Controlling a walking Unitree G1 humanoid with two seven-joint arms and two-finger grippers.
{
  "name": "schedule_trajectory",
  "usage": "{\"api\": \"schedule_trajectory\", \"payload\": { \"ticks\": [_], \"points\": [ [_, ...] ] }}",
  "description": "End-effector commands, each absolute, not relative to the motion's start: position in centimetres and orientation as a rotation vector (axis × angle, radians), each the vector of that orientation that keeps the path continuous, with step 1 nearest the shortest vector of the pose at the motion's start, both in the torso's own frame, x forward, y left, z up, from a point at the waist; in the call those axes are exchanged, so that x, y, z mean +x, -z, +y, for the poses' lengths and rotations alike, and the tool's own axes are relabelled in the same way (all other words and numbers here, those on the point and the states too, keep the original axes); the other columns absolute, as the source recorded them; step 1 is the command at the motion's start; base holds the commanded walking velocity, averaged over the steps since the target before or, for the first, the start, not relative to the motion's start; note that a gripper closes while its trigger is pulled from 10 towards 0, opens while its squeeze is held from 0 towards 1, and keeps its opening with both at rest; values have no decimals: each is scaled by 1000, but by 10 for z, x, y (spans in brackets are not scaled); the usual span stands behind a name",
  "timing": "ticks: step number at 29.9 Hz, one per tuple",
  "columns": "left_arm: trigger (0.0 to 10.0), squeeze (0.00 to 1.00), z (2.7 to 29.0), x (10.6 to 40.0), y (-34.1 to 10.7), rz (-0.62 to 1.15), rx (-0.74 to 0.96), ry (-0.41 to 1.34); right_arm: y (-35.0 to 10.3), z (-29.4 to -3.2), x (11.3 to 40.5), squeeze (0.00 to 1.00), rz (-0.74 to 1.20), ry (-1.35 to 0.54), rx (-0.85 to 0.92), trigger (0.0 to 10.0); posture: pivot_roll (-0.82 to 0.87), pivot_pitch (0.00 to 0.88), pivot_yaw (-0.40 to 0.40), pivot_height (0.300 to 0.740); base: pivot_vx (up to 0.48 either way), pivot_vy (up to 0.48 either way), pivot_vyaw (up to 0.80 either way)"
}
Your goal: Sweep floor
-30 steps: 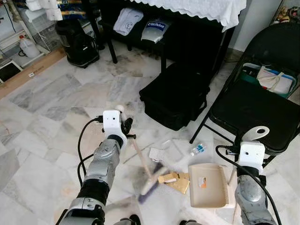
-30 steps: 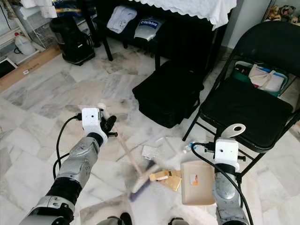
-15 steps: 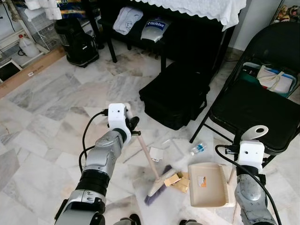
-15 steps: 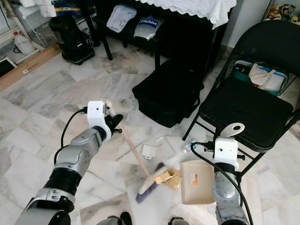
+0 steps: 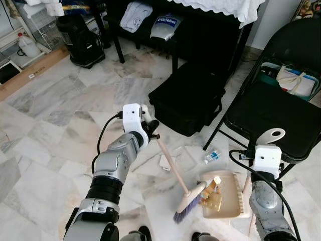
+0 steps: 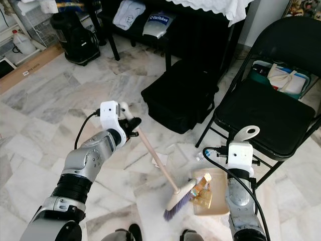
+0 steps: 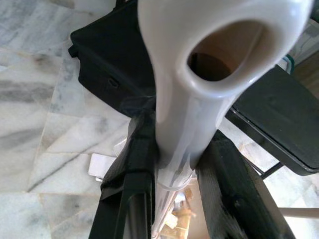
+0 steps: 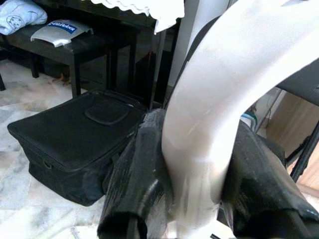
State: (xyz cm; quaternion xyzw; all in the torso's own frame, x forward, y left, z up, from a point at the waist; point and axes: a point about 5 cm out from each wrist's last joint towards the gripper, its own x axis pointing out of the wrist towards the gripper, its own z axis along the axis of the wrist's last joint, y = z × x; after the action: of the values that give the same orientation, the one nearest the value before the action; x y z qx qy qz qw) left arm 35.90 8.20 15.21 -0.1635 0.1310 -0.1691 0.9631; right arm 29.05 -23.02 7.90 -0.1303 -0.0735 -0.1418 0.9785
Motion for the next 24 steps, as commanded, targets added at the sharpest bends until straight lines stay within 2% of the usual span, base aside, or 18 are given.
{"api": "schedule_trajectory", "payload": {
  "ticks": [1,10,24],
  "points": [
    [10000,0,74,357,-158,260,-371,383,-70,-223,290,0,-111,277,-201,10000,-59,196,107,740,0,0,0],
    [10000,0,63,357,-167,258,-378,425,-80,-223,300,0,-162,312,61,10000,-44,159,119,740,0,0,0],
    [10000,0,63,361,-182,219,-333,462,-88,-219,309,0,-222,277,177,10000,-32,81,137,740,0,0,0]
  ]
}}
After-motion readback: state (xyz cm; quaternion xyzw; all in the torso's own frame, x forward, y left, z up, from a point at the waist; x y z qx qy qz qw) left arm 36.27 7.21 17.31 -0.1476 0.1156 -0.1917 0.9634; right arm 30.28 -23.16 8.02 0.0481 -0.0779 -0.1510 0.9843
